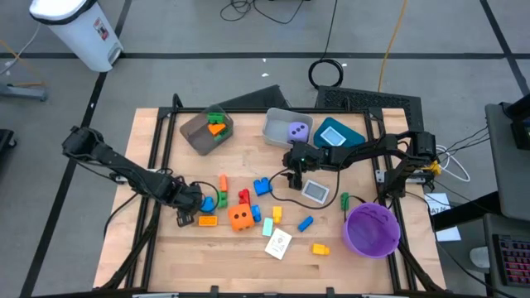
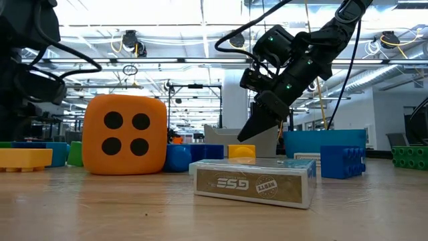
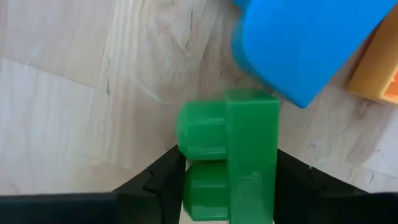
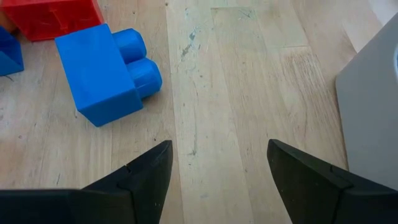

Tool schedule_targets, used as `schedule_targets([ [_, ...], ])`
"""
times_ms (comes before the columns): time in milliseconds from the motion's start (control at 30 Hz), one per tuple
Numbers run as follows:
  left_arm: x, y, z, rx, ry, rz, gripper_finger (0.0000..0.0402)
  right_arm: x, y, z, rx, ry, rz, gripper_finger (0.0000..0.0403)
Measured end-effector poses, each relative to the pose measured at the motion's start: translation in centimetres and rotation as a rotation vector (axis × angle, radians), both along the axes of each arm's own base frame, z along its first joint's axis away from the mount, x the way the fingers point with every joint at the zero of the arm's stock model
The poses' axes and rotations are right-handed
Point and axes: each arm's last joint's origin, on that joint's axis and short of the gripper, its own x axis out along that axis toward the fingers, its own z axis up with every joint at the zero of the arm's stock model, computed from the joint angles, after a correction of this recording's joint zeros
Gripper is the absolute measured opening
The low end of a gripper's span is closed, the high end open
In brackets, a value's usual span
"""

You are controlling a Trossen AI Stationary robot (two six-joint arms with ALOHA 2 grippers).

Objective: Pick & Place Toys
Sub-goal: Put the green gamepiece into the black bin

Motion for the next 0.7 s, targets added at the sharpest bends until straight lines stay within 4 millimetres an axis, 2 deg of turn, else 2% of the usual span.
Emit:
schedule_targets([
  [233,0.0,0.0,0.1,0.008,0.001,0.032,0.0177,0.0,0.0,0.0,0.000,0.000,0.000,0.0254],
  [367,0.5,-0.1,0.9,0.031,-0.019,0.034,0.0184,0.0,0.0,0.0,0.000,0.000,0.000,0.0254],
  [533,0.7,0.2,2.6,0.065,0.029,0.045,0.0179,0.0,0.0,0.0,0.000,0.000,0.000,0.0254],
  [700,1.3,1.1,5.2,0.160,0.054,0.038,0.0179,0.0,0.0,0.0,0.000,-0.001,0.000,0.0254],
])
